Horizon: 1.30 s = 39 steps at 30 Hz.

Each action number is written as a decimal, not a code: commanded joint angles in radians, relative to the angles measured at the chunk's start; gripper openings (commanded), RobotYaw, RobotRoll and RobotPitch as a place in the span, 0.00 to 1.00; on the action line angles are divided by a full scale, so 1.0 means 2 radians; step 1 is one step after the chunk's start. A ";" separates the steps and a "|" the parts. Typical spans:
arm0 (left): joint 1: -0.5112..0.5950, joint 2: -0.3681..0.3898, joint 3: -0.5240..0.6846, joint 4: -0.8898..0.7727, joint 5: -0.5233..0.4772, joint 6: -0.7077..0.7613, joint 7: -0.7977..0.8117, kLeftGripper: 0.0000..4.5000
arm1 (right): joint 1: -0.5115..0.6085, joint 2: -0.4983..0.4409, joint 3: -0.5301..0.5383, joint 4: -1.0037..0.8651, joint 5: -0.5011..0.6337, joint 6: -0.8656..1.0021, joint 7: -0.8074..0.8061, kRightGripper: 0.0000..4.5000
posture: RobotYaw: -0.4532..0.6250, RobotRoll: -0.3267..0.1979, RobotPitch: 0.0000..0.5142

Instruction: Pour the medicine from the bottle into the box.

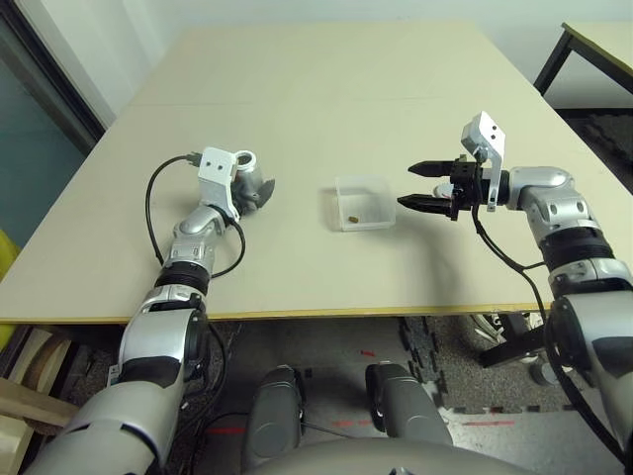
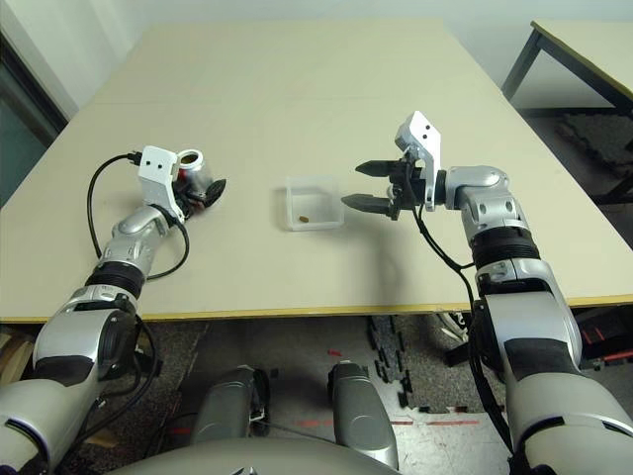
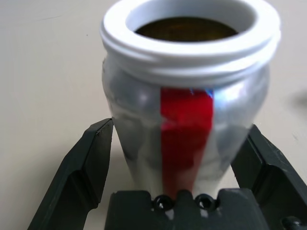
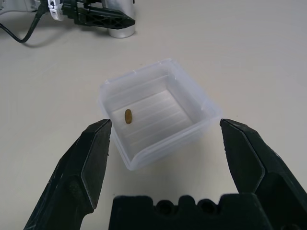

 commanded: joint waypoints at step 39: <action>0.255 0.134 0.127 -0.435 -0.121 0.215 0.003 0.99 | 0.000 -0.017 -0.099 0.057 0.028 0.004 -0.091 1.00 | 0.34 0.62 0.19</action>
